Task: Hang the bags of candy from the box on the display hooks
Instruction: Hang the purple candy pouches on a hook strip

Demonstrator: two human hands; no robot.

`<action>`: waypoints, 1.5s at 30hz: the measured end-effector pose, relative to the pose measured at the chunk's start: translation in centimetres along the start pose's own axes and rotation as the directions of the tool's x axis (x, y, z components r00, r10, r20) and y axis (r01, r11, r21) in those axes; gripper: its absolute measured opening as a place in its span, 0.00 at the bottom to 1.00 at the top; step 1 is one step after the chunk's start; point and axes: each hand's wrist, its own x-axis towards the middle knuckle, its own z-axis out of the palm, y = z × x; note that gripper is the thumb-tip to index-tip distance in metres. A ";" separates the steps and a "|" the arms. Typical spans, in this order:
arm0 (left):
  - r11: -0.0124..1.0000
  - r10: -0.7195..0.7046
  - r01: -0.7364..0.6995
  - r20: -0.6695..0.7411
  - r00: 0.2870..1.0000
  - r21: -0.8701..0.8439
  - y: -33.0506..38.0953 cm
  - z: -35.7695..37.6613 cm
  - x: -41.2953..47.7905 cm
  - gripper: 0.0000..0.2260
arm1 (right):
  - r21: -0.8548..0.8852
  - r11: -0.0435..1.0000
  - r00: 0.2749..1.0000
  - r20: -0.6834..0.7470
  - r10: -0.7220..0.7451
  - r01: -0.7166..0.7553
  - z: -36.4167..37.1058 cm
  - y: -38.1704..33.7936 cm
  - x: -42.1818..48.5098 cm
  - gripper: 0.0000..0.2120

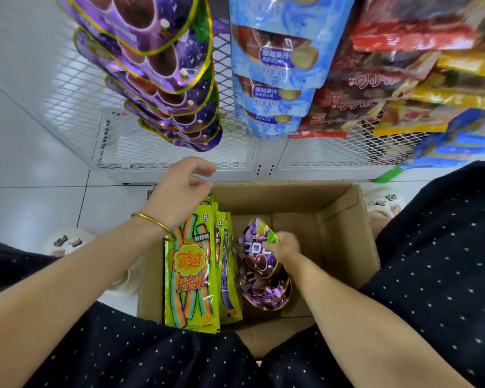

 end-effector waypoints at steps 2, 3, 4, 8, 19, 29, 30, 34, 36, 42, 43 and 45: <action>1.000 -0.009 0.008 0.036 0.999 0.023 -0.1 0.2 0.1 0.11 | 0.095 0.988 0.993 0.010 -0.121 0.120 -2.4 -2.0 -0.7 0.16; 0.999 -0.016 0.013 0.057 0.998 0.048 0.0 0.3 0.1 0.11 | 0.145 0.972 0.982 0.025 -0.188 0.183 -3.8 -3.2 -1.4 0.16; 0.996 -0.024 0.018 0.079 0.997 0.083 0.1 0.4 0.0 0.12 | 0.196 0.949 0.965 0.040 -0.259 0.247 -5.2 -4.5 -2.3 0.14; 0.994 -0.079 0.065 0.155 0.985 0.092 0.6 0.5 -0.3 0.21 | 0.431 0.818 0.883 0.091 -0.460 0.381 -9.8 -8.9 -7.0 0.02; 0.987 0.155 -0.154 0.019 0.988 -0.035 6.7 -6.6 -2.4 0.14 | 0.037 0.410 0.392 -0.381 -0.838 0.912 -11.7 -15.7 -18.6 0.24; 0.846 0.487 -0.530 -0.492 0.722 0.060 19.0 -17.3 -0.9 0.09 | -0.690 0.197 -0.188 -0.440 -0.878 0.697 -15.2 -25.9 -27.0 0.21; 0.832 0.506 -0.549 -0.515 0.692 0.080 20.4 -17.7 -0.2 0.11 | -0.721 0.205 -0.203 -0.435 -0.877 0.662 -15.6 -27.0 -27.6 0.22; 0.797 0.514 -0.603 -0.567 0.644 0.036 23.9 -18.3 2.3 0.11 | -0.743 0.318 -0.169 -0.498 -0.851 0.589 -17.0 -30.8 -29.1 0.25; 0.796 0.497 -0.605 -0.566 0.658 -0.005 24.4 -18.4 3.3 0.10 | -0.731 0.364 -0.121 -0.518 -0.847 0.577 -17.7 -32.0 -29.2 0.30; 0.839 0.448 -0.545 -0.560 0.697 -0.007 24.8 -18.8 4.3 0.12 | -0.662 0.437 0.028 -0.533 -0.846 0.609 -18.9 -34.2 -28.7 0.30; 0.843 0.452 -0.538 -0.554 0.699 0.009 24.9 -18.8 4.2 0.15 | -0.654 0.437 0.031 -0.535 -0.844 0.618 -18.9 -34.3 -28.6 0.30; 0.850 0.445 -0.526 -0.548 0.708 0.009 24.9 -18.7 4.3 0.17 | -0.646 0.443 0.045 -0.535 -0.844 0.622 -18.8 -34.5 -28.5 0.29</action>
